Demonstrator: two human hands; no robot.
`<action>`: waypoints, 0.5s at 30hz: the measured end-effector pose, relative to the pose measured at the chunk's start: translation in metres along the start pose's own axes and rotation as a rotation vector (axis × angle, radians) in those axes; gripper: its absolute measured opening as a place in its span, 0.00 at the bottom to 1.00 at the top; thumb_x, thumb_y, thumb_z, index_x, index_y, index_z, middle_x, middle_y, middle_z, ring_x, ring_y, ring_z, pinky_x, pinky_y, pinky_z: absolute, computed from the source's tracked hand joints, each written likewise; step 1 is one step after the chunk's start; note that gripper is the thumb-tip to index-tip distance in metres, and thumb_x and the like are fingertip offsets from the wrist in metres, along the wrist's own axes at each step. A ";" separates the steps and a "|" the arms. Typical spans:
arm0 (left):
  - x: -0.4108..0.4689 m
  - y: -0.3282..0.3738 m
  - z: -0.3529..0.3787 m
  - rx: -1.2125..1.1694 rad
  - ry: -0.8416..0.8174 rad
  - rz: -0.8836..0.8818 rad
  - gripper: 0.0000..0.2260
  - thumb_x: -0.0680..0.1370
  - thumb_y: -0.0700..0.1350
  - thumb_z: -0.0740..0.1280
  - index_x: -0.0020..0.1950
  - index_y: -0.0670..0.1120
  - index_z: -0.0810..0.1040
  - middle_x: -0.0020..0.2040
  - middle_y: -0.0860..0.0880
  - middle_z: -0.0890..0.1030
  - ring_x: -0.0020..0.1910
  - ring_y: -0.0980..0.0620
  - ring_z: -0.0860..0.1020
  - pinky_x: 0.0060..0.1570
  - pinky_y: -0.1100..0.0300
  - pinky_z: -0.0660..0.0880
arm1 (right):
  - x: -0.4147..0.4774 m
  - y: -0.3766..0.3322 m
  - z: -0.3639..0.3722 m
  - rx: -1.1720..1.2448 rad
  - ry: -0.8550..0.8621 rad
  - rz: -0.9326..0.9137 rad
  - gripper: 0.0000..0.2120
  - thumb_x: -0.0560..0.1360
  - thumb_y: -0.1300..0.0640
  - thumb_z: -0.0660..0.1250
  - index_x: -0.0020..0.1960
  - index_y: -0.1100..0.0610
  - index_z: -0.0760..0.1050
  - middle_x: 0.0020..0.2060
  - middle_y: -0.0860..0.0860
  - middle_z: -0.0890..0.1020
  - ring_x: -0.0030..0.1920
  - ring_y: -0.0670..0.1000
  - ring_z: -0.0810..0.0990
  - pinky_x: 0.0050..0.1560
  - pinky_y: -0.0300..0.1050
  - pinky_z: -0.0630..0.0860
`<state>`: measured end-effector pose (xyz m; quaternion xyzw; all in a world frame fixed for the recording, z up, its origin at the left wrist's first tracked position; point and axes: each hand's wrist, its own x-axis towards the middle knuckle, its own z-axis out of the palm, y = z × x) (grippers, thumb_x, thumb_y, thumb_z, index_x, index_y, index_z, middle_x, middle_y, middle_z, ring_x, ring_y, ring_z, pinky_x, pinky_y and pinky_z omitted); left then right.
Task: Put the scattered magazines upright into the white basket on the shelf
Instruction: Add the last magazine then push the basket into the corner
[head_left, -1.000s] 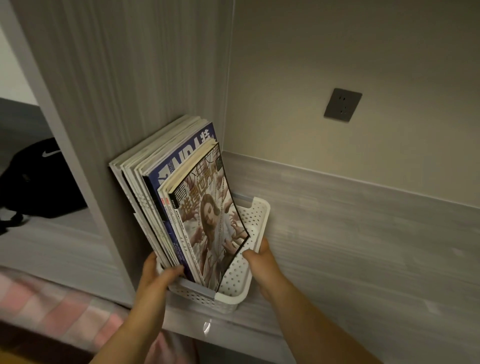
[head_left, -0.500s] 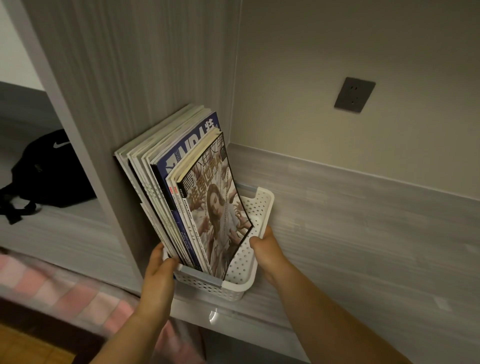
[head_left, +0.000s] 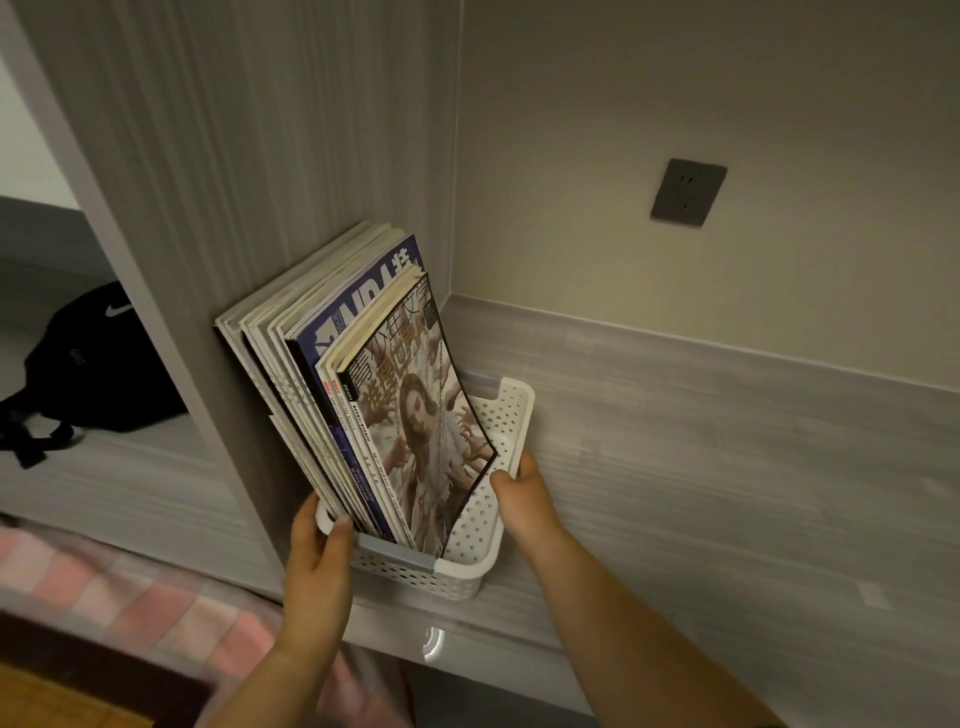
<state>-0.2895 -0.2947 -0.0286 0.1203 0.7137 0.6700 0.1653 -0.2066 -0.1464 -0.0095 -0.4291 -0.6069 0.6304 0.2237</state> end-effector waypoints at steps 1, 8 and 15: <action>-0.005 -0.003 -0.001 0.035 0.029 0.028 0.17 0.77 0.39 0.58 0.66 0.45 0.66 0.57 0.48 0.71 0.56 0.51 0.68 0.59 0.55 0.64 | -0.001 0.001 -0.003 -0.012 0.000 0.003 0.19 0.76 0.64 0.56 0.66 0.56 0.65 0.57 0.56 0.77 0.51 0.52 0.76 0.47 0.43 0.73; -0.057 0.012 0.020 0.316 -0.052 0.396 0.13 0.72 0.34 0.64 0.40 0.53 0.73 0.40 0.54 0.75 0.43 0.57 0.74 0.42 0.75 0.68 | -0.019 0.004 -0.052 -0.190 0.016 0.012 0.21 0.77 0.55 0.59 0.68 0.59 0.62 0.65 0.57 0.72 0.62 0.53 0.72 0.55 0.40 0.67; -0.052 0.070 0.103 0.484 -0.508 0.273 0.08 0.75 0.40 0.62 0.38 0.51 0.74 0.41 0.48 0.78 0.43 0.50 0.76 0.42 0.64 0.70 | -0.030 -0.030 -0.146 -0.356 0.164 -0.136 0.13 0.74 0.65 0.61 0.58 0.65 0.75 0.57 0.61 0.78 0.56 0.56 0.76 0.48 0.35 0.67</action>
